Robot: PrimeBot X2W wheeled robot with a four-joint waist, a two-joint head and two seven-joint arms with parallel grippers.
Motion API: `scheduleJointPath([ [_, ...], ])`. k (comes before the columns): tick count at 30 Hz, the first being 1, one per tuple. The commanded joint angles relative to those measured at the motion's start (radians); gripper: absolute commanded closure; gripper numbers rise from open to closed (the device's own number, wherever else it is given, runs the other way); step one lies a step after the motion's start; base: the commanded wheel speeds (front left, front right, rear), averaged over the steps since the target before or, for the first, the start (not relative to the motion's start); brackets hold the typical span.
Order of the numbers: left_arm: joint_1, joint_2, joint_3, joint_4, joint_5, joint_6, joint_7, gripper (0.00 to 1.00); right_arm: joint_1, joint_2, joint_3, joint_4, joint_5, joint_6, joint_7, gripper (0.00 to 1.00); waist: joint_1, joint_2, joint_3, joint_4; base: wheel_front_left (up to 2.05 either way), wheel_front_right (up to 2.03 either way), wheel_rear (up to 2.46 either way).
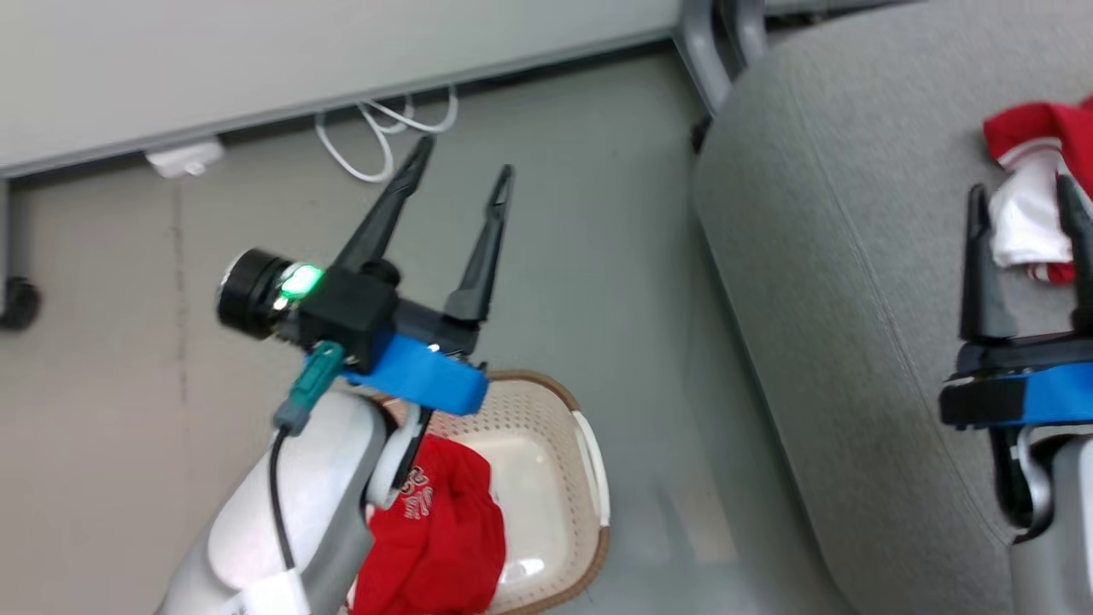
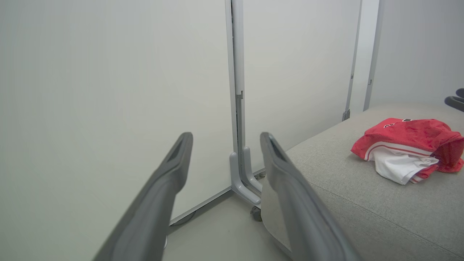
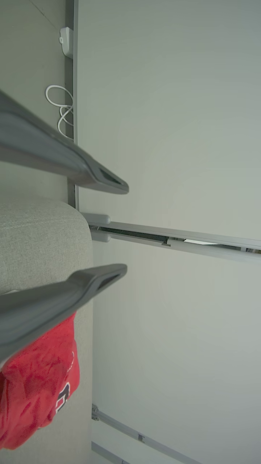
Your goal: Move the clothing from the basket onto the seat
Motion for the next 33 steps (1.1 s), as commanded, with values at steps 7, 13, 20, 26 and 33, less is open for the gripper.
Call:
scheduleJointPath([
  [7,0.179,-0.018,0.185,-0.038,0.052,-0.012,-0.004,0.0,0.055,0.026,0.065,-0.004,0.019,0.0,-0.003,0.0,0.0002,0.0,-0.136,0.124,0.0,0.0,0.0],
  [13,0.292,-0.05,0.299,-0.055,0.088,-0.04,-0.004,0.0,0.1,0.051,0.105,0.008,0.032,0.0,-0.003,0.0,0.0002,0.0,-0.188,0.163,0.0,0.0,0.0],
  [20,0.376,-0.092,0.385,-0.069,0.123,-0.079,-0.004,0.0,0.155,0.076,0.135,0.016,0.05,0.0,-0.003,0.0,0.0002,0.0,-0.228,0.186,0.0,0.0,0.0],
  [26,0.475,-0.13,0.453,-0.067,0.161,-0.12,-0.004,0.0,0.237,0.098,0.146,0.042,0.094,0.0,-0.003,0.0,0.0002,0.0,-0.276,0.19,0.0,0.0,0.0],
  [33,0.527,-0.147,0.488,-0.06,0.182,-0.141,-0.004,0.0,0.296,0.105,0.152,0.063,0.11,0.0,-0.003,0.0,0.0002,0.0,-0.292,0.187,0.0,0.0,0.0],
])
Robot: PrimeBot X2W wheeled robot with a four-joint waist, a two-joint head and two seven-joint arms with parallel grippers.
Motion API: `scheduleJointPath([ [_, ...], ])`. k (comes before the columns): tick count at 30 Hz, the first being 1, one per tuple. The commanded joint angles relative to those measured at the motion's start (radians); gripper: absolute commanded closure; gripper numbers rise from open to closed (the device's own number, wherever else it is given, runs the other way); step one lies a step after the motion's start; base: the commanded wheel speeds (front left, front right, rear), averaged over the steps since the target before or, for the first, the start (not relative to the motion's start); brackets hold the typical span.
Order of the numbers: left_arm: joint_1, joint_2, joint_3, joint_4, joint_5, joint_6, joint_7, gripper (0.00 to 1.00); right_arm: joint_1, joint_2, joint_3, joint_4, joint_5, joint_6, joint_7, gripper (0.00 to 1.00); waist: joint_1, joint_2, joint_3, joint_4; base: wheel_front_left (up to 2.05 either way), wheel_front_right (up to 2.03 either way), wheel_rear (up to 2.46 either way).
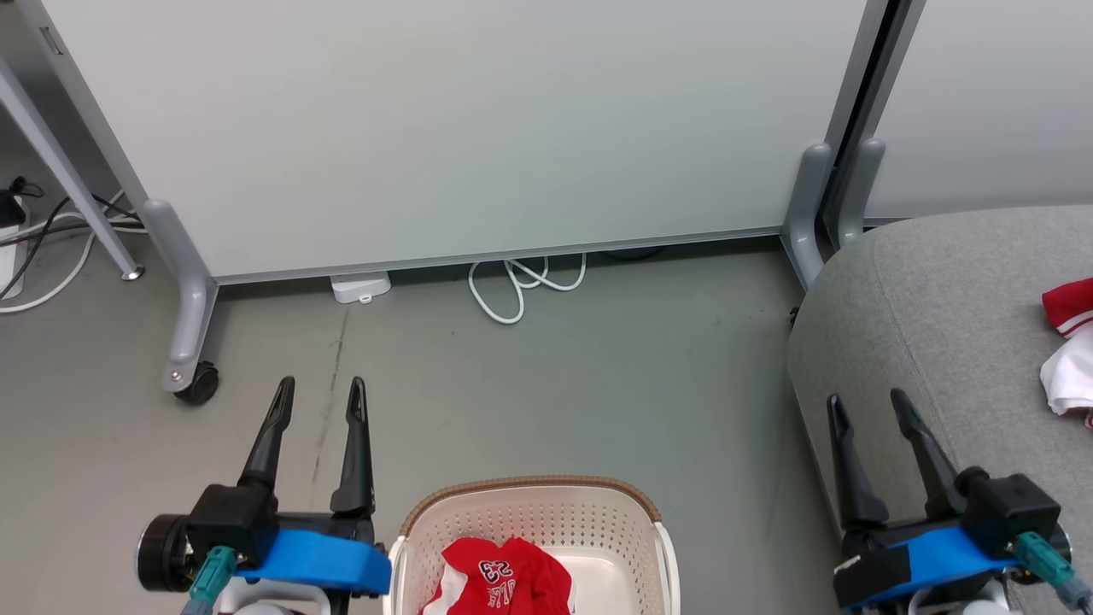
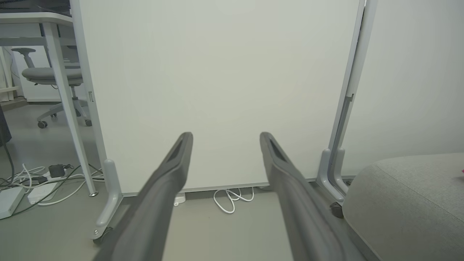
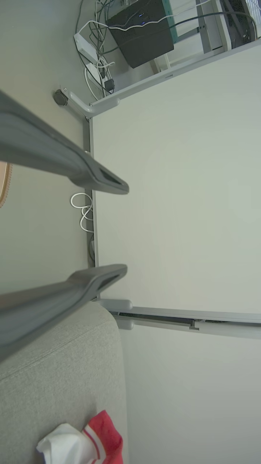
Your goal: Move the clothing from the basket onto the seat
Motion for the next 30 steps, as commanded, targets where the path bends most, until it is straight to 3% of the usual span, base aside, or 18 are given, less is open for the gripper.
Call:
scheduleJointPath([
  [1,0.013,-0.002,0.01,0.004,0.007,-0.004,-0.003,0.0,0.021,0.003,0.002,0.004,0.004,0.0,-0.003,0.0,0.0001,-0.0001,-0.003,-0.002,0.0,0.0,0.0],
  [19,0.053,-0.016,0.044,0.041,0.029,-0.028,-0.003,0.0,0.068,0.007,0.037,0.037,0.037,0.0,-0.003,0.0,0.0001,-0.0001,-0.014,-0.006,0.0,0.0,0.0],
  [30,0.025,-0.017,0.016,0.048,0.028,-0.034,-0.003,0.0,0.054,0.007,0.047,0.042,0.045,0.0,-0.003,0.0,0.0001,-0.0001,-0.001,-0.006,0.0,0.0,0.0],
])
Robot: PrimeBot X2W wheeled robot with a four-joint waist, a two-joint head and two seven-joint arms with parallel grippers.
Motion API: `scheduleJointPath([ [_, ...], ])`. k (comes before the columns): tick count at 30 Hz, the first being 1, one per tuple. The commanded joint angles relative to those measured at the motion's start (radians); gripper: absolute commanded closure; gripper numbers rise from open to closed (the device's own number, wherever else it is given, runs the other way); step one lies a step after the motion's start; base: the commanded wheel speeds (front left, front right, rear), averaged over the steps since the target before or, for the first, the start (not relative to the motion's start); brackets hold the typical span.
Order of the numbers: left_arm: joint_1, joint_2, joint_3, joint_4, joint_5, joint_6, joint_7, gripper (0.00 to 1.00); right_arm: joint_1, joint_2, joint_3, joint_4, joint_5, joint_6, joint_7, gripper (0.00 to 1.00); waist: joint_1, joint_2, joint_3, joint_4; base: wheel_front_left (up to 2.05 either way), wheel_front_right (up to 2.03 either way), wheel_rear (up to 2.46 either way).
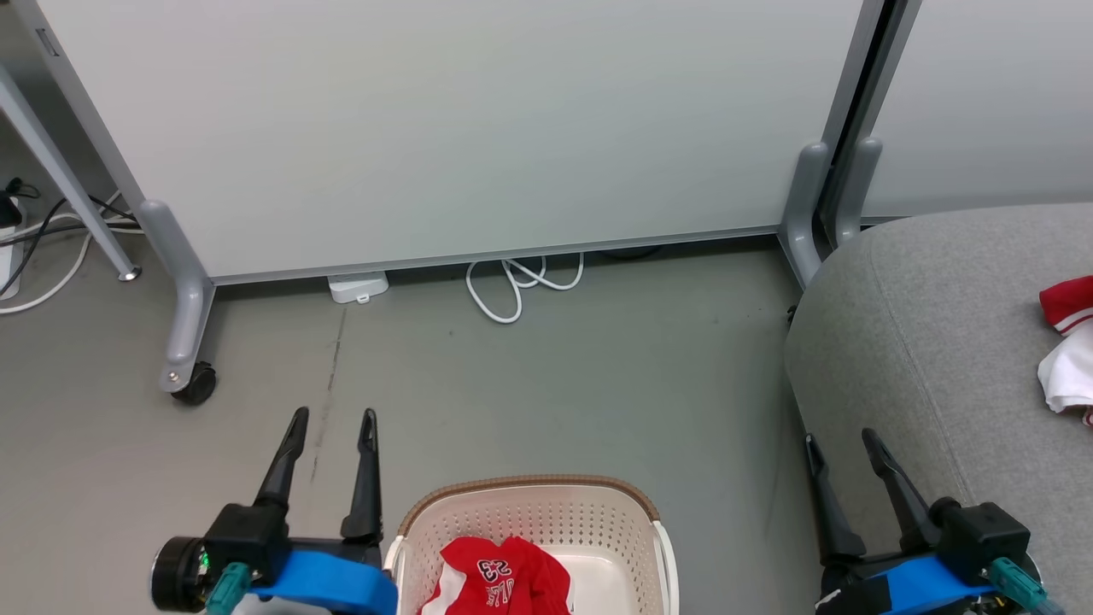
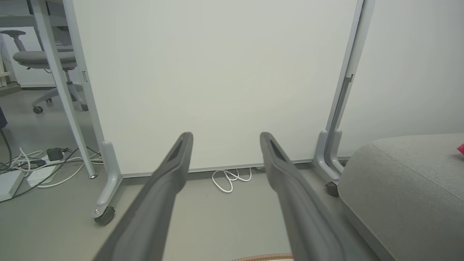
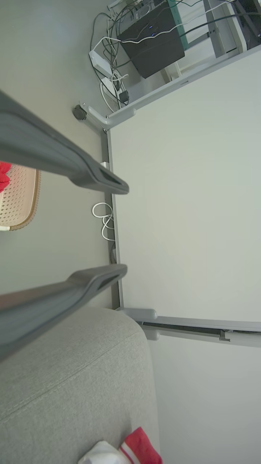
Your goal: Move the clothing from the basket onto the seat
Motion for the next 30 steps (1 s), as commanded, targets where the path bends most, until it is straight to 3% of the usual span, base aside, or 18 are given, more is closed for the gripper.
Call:
scheduleJointPath([
  [1,-0.025,-0.002,-0.015,0.005,0.007,-0.004,-0.003,0.0,-0.001,0.002,0.003,0.002,0.01,0.0,-0.003,0.0,0.0001,-0.0001,0.004,-0.002,0.0,0.0,0.0],
  [8,-0.115,0.01,-0.119,0.062,0.023,-0.012,-0.003,0.0,-0.039,0.001,0.013,-0.006,0.008,0.0,-0.003,0.0,0.0001,-0.0001,0.049,-0.029,0.0,0.0,0.0],
  [30,-0.573,0.189,-0.724,0.534,-0.13,-0.01,-0.003,0.0,-0.242,0.001,0.034,-0.061,0.006,0.0,-0.003,0.0,0.0001,-0.0001,0.401,-0.179,0.0,0.0,0.0],
])
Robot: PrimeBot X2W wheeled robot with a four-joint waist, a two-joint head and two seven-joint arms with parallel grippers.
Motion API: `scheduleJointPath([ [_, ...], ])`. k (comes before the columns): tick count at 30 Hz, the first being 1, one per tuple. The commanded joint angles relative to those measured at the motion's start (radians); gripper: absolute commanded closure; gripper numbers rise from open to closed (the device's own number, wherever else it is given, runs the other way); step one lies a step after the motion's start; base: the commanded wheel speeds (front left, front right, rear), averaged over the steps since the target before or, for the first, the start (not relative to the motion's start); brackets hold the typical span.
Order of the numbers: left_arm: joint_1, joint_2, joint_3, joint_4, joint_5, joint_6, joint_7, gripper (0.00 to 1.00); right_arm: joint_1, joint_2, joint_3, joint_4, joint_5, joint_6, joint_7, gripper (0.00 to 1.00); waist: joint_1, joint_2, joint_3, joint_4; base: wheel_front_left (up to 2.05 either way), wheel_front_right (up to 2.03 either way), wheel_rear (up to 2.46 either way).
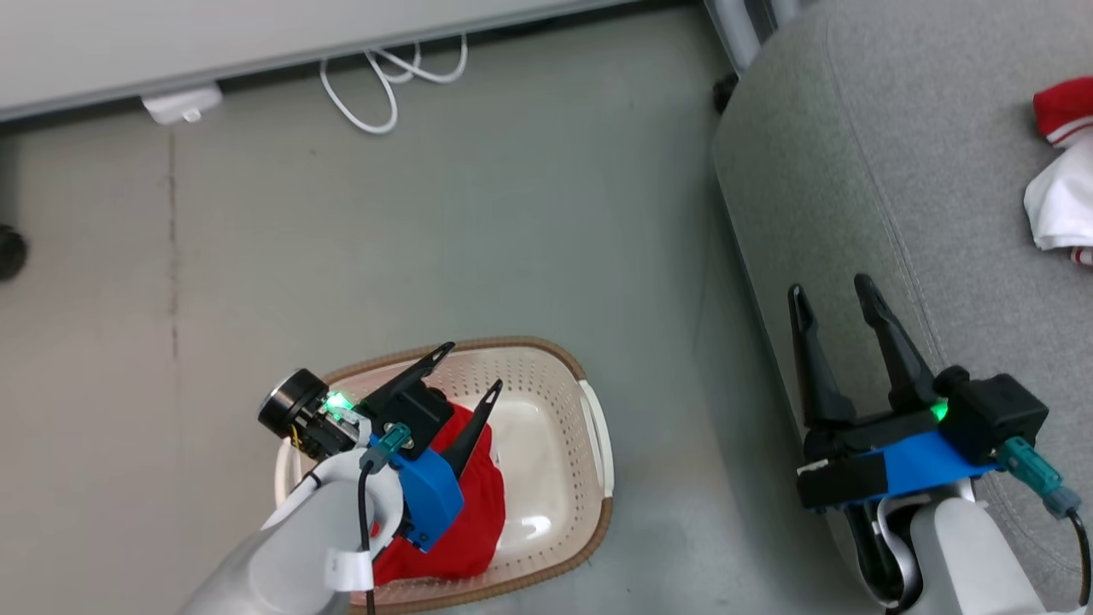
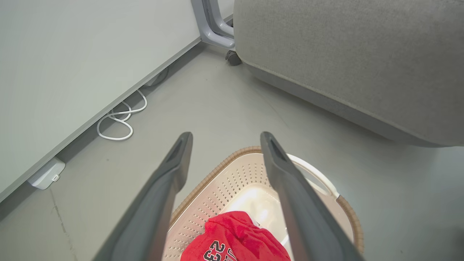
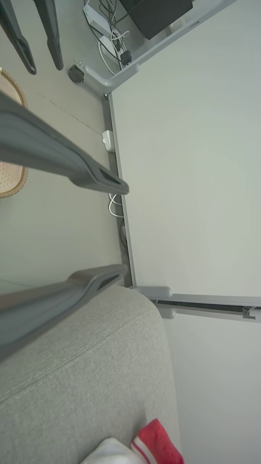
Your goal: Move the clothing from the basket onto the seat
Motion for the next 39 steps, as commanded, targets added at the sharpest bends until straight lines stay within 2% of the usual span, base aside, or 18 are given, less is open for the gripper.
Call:
scheduleJointPath([
  [1,-0.049,0.012,-0.042,0.037,-0.009,0.0,-0.003,0.0,-0.031,0.001,0.002,-0.009,0.002,0.0,-0.003,0.0,-0.0003,0.0,0.07,-0.035,0.0,0.0,0.0],
  [8,-0.152,0.016,-0.217,0.181,-0.051,-0.001,0.003,0.0,-0.093,0.001,0.009,-0.032,0.004,0.0,-0.004,0.0,-0.0003,0.0,0.178,-0.058,0.0,0.0,0.0],
  [16,-0.247,0.004,-0.422,0.309,-0.101,-0.001,0.092,0.0,-0.168,0.001,0.021,-0.055,0.01,0.0,-0.003,0.0,-0.0003,0.0,0.307,-0.079,0.0,0.0,0.0],
  [21,-0.272,0.007,-0.471,0.346,-0.109,-0.001,0.144,0.0,-0.195,0.001,0.026,-0.065,0.014,0.0,-0.003,0.0,-0.0003,0.0,0.366,-0.09,0.0,0.0,0.0],
  [28,-0.308,0.016,-0.491,0.384,-0.089,-0.001,0.208,0.0,-0.242,0.001,0.031,-0.09,0.013,0.0,-0.003,0.0,-0.0003,0.0,0.459,-0.106,0.0,0.0,0.0],
  [39,-0.386,0.042,-0.493,0.432,0.016,-0.001,0.287,0.0,-0.286,0.001,0.033,-0.142,-0.002,0.0,-0.003,0.0,-0.0003,0.0,0.59,-0.117,0.0,0.0,0.0],
])
